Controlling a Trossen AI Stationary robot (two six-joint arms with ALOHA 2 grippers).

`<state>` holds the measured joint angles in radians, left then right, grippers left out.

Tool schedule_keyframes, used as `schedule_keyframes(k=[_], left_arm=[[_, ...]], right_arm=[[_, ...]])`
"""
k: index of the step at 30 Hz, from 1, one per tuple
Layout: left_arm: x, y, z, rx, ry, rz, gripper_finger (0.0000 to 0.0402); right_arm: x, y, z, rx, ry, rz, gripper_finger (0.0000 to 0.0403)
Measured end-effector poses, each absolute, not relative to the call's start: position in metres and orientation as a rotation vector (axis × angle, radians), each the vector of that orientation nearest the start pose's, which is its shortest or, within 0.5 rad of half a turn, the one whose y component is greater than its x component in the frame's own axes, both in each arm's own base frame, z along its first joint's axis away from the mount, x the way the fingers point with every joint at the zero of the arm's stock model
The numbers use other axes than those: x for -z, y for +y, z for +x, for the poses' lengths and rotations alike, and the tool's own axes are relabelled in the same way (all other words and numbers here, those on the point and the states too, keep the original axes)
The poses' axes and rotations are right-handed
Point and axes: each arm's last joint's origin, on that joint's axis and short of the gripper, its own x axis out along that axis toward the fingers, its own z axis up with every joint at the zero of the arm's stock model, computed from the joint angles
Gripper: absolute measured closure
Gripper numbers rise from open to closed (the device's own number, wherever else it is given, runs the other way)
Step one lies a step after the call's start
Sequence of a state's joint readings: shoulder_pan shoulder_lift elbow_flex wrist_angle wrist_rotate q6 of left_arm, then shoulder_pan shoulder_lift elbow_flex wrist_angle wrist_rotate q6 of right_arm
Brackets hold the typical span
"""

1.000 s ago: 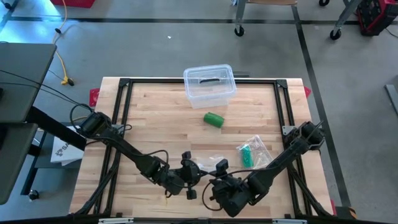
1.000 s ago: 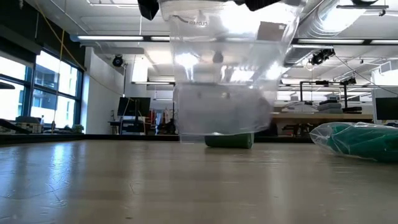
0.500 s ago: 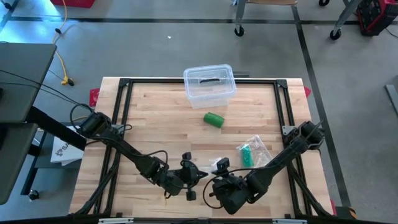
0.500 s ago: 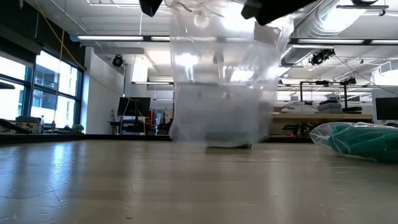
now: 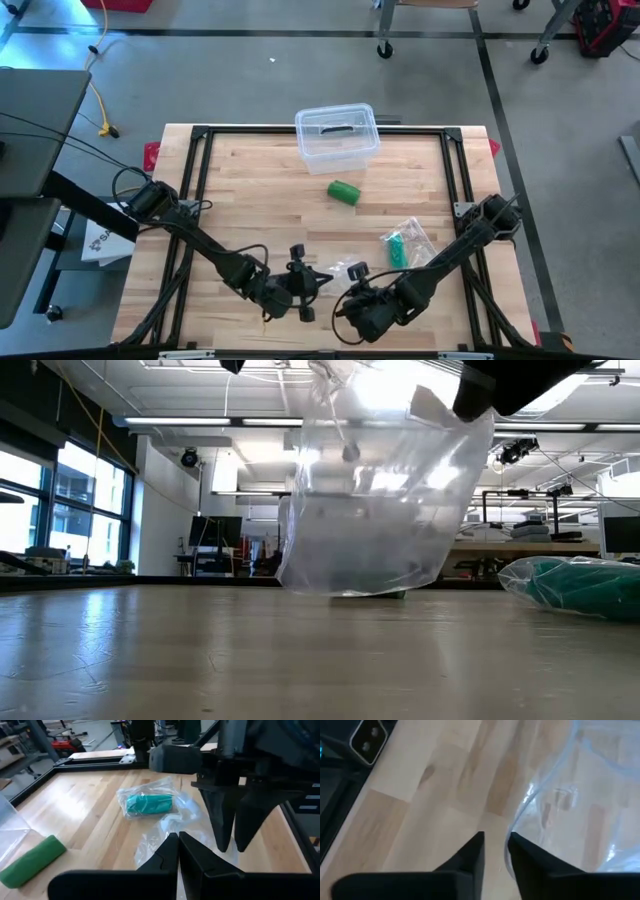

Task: Roll bandage
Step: Put the rolled green bandage into the transparent zip bag

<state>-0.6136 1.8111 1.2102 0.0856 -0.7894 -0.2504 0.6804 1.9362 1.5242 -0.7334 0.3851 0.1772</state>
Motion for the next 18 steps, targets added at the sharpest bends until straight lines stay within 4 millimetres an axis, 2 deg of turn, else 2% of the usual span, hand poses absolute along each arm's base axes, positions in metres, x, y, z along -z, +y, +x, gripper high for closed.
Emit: schedule_keyframes(k=[6, 10, 13, 18], left_arm=[[-0.227, -0.213, 0.335, -0.159, 0.385, 0.072, 0.0401], [-0.226, -0.212, 0.337, -0.103, 0.404, 0.057, 0.0387], [-0.226, -0.209, 0.341, -0.031, 0.426, 0.021, 0.0354], [-0.226, -0.2, 0.347, -0.013, 0.435, -0.034, 0.0279]], right_arm=[[-0.222, 0.242, 0.32, -0.075, 0.963, -0.443, 0.0393], [-0.222, 0.24, 0.321, -0.037, 0.949, -0.445, 0.0396], [-0.222, 0.239, 0.322, -0.04, 0.952, -0.449, 0.04], [-0.222, 0.239, 0.322, -0.041, 0.951, -0.448, 0.0401]])
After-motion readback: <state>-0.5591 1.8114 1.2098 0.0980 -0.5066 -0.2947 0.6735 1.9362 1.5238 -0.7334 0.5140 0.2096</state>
